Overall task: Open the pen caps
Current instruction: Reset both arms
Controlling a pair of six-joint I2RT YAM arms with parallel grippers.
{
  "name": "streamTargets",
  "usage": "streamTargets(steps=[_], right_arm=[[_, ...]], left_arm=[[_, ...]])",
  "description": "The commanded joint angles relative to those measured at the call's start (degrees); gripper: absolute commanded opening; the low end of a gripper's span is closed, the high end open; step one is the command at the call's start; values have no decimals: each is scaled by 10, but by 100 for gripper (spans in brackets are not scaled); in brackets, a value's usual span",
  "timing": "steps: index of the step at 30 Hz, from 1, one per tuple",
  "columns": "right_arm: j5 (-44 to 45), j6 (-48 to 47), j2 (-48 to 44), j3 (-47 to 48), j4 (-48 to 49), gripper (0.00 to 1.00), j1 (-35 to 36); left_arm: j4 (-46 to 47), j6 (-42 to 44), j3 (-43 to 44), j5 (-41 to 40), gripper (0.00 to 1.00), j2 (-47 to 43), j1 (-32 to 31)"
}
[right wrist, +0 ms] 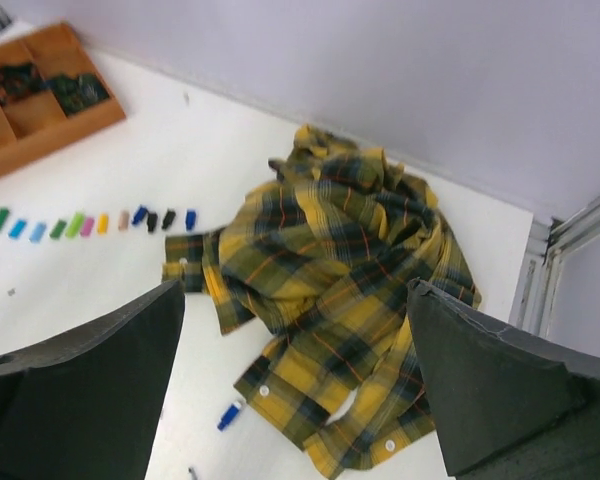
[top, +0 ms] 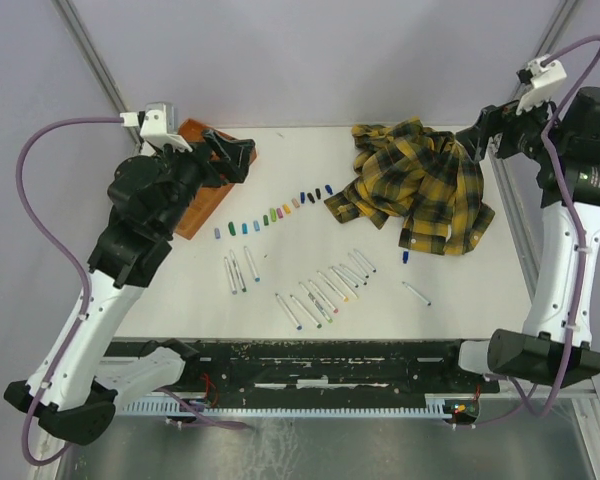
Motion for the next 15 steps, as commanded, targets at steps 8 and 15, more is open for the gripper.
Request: streamTargets(steps=[8,15], right_arm=[[154,161,-63,85,18,99,-2],[124,122,-65,52,27,99,-1]], left_arm=[[-114,56,111,76,99,-2,2],[-119,55,92,79,99,-16,2]])
